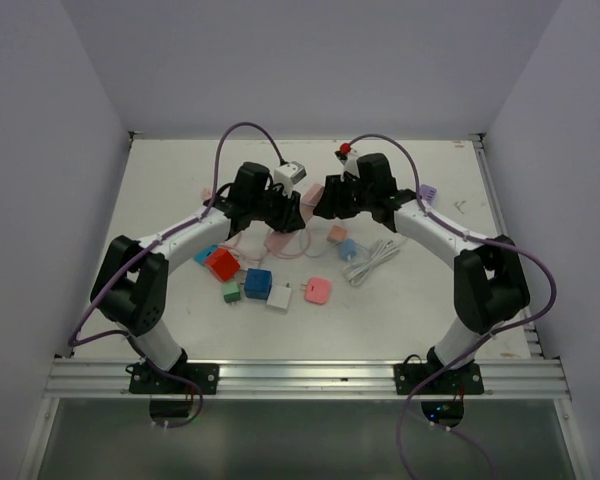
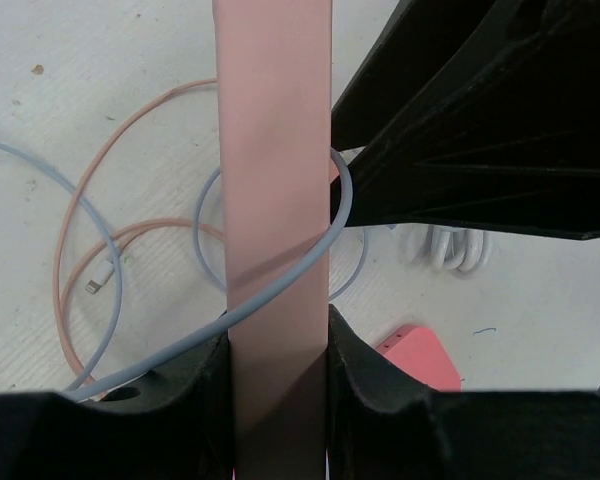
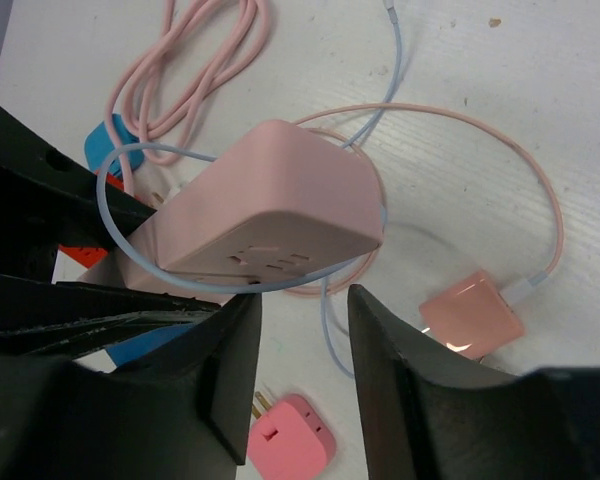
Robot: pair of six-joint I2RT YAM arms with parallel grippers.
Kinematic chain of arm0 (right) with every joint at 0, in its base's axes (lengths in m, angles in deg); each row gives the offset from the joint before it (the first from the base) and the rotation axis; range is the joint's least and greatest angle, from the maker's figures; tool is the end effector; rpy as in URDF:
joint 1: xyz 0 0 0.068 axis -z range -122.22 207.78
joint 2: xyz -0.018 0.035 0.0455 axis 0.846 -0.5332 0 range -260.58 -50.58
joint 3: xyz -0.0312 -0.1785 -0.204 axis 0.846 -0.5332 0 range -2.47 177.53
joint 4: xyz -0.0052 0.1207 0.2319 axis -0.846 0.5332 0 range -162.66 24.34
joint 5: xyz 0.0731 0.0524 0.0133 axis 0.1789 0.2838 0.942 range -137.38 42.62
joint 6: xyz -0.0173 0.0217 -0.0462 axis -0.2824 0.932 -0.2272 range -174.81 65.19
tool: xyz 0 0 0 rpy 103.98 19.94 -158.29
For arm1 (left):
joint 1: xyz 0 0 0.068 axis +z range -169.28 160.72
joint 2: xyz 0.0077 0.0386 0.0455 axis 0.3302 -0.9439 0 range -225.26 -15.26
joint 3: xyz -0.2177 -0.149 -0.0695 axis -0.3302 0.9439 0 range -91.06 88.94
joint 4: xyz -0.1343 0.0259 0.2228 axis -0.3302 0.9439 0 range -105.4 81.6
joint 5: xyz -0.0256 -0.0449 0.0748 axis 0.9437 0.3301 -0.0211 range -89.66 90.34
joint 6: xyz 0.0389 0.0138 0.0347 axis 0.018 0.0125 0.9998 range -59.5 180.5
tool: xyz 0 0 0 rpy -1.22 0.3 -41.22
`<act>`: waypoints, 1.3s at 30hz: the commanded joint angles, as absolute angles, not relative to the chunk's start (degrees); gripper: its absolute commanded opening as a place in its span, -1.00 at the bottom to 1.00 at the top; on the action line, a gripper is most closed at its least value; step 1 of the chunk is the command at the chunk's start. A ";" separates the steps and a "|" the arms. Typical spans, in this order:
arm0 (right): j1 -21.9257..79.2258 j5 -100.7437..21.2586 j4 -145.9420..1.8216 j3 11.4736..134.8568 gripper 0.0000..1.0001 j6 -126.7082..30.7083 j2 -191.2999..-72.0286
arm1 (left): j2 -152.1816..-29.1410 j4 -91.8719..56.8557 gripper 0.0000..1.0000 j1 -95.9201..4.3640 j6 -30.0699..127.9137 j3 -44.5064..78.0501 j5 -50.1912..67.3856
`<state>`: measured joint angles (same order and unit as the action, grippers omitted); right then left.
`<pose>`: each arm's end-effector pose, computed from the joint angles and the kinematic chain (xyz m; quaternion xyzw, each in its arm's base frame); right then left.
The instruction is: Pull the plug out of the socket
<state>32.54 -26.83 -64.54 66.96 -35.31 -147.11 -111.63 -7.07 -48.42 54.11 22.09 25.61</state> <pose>0.3413 0.1747 0.2557 -0.1257 0.8684 0.3188 0.3584 0.3208 -0.1963 0.2422 0.2671 0.8403 -0.3180 0.3485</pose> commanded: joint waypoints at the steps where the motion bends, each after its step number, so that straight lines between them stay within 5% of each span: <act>1: 32.38 -26.38 -68.52 68.55 -0.17 -35.21 -147.18 | -109.47 -8.46 -1.00 -48.98 53.82 19.60 28.29; 12: 32.46 -33.40 -71.51 66.09 -0.70 -32.49 -144.10 | -110.00 -3.11 -1.00 -48.99 54.61 20.65 26.00; 31: 33.43 -40.71 -69.06 68.72 -0.68 -29.24 -146.21 | -107.37 1.39 -1.00 -48.90 59.62 24.25 35.49; 39: 33.61 -40.79 -66.60 65.47 -0.46 -28.36 -143.06 | -106.22 -5.12 -1.00 -44.69 53.48 20.75 26.28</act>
